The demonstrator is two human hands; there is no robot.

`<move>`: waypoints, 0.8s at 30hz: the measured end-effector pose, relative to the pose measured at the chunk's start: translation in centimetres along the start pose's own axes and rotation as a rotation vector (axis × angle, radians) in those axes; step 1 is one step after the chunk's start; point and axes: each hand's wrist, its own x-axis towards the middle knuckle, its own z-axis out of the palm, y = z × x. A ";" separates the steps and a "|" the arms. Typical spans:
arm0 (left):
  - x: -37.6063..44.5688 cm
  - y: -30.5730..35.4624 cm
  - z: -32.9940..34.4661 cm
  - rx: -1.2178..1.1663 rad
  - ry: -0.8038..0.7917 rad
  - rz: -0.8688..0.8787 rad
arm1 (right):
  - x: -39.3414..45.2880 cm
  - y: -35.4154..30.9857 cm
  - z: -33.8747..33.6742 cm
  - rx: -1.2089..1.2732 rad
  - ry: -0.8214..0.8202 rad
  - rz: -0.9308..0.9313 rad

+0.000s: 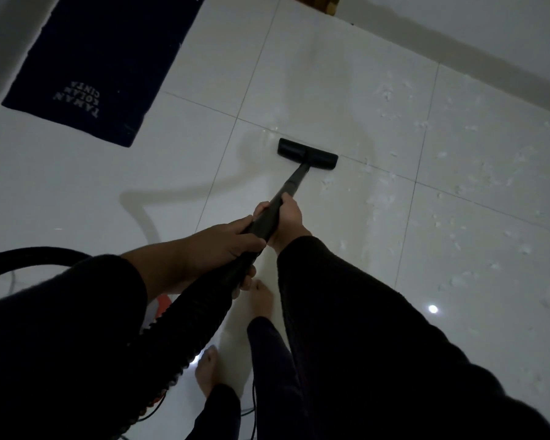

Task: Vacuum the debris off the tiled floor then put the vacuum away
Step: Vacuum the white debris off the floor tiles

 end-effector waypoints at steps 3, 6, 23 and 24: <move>-1.3 -2.3 0.3 0.004 0.000 0.012 | -0.4 2.3 -1.4 -0.067 -0.017 -0.017; -2.1 -4.3 0.6 0.011 0.009 0.030 | -1.0 3.8 -2.5 -0.028 -0.012 -0.018; -1.4 -11.1 4.5 0.050 0.042 0.051 | -2.9 5.6 -8.7 -0.123 -0.087 -0.062; -1.4 -11.3 4.8 0.065 0.047 0.055 | -3.1 5.5 -8.9 -0.149 -0.086 -0.062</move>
